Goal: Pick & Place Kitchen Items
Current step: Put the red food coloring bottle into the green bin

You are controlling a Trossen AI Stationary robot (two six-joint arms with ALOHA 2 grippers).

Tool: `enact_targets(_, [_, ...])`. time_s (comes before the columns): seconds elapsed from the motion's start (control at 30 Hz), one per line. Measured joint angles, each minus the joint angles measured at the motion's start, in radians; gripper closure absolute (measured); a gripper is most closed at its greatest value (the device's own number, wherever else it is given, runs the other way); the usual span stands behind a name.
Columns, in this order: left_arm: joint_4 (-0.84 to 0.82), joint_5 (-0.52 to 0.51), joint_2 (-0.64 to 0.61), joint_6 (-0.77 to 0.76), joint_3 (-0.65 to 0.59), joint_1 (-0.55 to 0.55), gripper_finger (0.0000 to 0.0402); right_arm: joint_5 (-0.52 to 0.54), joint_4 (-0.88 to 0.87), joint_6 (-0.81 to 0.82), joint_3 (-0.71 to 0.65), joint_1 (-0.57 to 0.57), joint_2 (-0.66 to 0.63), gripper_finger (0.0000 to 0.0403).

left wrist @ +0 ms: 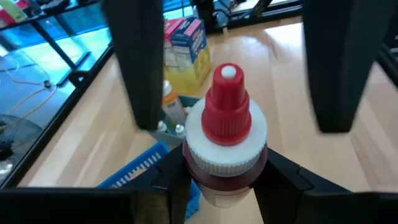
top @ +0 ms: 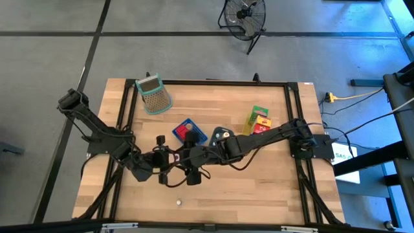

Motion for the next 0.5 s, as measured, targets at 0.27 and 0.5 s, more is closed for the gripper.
enact_targets(0.27, [0.045, 0.015, 0.001, 0.047, -0.002, 0.0, 0.026, 0.0, 0.003, -0.02, 0.002, -0.012, 0.021, 0.0141])
enact_targets(0.5, [0.047, 0.015, 0.001, 0.049, -0.002, 0.005, 0.026, 0.0, 0.003, -0.041, 0.002, -0.012, 0.021, 0.0142])
